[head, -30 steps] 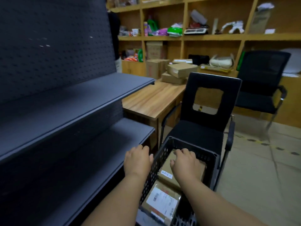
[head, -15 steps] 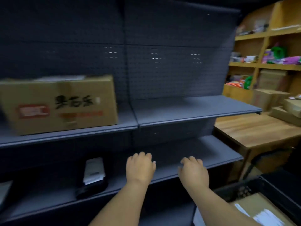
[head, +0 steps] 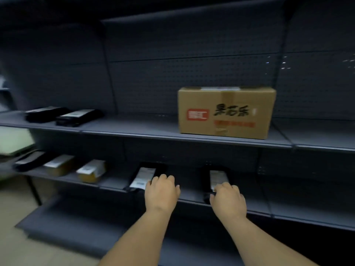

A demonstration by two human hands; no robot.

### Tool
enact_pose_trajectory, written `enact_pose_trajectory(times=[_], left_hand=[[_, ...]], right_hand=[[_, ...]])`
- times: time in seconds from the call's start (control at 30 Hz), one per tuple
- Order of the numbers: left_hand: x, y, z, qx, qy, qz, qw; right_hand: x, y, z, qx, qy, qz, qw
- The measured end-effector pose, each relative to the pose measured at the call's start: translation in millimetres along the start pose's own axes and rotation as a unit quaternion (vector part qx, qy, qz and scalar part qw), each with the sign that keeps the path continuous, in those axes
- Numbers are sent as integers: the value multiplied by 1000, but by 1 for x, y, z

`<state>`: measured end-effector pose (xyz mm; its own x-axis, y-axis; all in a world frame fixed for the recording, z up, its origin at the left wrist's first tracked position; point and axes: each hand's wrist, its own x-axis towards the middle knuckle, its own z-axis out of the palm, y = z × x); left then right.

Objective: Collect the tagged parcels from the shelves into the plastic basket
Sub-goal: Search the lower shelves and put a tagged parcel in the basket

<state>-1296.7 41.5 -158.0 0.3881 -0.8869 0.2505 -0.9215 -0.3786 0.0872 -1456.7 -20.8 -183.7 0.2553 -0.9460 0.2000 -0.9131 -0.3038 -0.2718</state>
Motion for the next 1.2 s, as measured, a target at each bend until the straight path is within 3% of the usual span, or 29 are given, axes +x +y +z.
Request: enact_pose_trajectory(times=[0.47, 0.93, 1.2], left_hand=[[-89, -314, -67, 68, 26, -136, 988], [-111, -500, -82, 86, 30, -278, 956], [-62, -616, -75, 104, 24, -316, 943]], right_hand=[[-88, -306, 58, 68, -46, -111, 990], [-99, -510, 114, 78, -115, -232, 963], [-58, -634, 167, 85, -140, -278, 947]])
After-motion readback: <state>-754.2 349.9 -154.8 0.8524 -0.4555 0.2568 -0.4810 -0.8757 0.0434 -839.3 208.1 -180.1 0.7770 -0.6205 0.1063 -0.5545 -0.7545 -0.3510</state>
